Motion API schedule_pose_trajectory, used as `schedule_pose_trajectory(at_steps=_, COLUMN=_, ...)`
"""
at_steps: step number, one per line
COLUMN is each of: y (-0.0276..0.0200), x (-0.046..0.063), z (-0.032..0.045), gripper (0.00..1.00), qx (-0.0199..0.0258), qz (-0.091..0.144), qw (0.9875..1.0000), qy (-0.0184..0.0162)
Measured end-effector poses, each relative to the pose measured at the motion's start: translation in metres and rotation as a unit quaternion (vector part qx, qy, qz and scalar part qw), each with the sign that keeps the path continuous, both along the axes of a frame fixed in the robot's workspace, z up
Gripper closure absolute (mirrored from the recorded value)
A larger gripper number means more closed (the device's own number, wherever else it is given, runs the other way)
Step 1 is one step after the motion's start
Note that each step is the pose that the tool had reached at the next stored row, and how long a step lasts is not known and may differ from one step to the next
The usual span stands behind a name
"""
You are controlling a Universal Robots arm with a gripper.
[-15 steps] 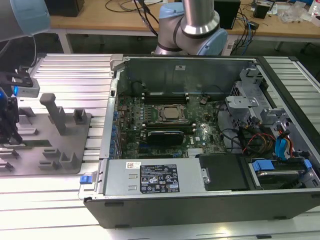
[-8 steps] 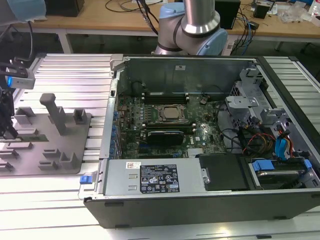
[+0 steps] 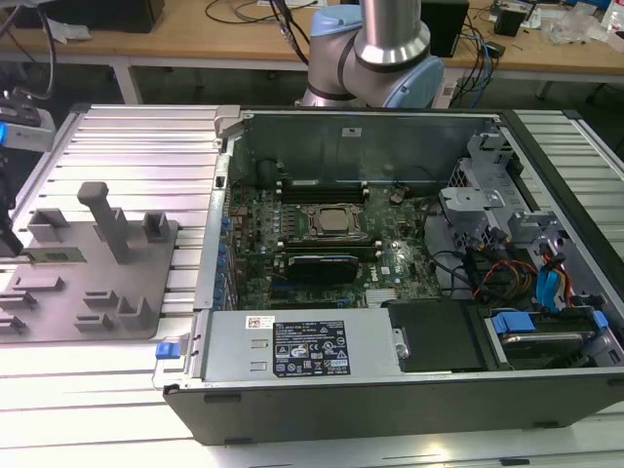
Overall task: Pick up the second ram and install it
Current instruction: 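Pick up the second ram and move it above second insertion slot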
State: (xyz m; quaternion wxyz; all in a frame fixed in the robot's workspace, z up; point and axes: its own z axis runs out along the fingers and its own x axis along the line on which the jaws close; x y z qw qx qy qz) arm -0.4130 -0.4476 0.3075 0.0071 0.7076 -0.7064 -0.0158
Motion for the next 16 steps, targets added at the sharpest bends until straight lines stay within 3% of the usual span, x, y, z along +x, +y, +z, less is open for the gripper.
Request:
schedule_pose_trajectory(at_steps=5, y=0.0001, x=0.0, z=0.0366, gripper=0.91, qx=0.0, qz=0.0, qw=1.0, qy=-0.0027)
schedule_pose_trajectory(at_steps=11, y=0.0002, x=0.0, z=0.0585, gripper=0.91, qx=0.0, qz=0.0, qw=1.0, qy=-0.0032)
schedule_pose_trajectory(at_steps=16, y=0.001, x=0.0, z=0.0842, gripper=0.91, qx=0.0, qz=0.0, qw=1.0, qy=-0.0037)
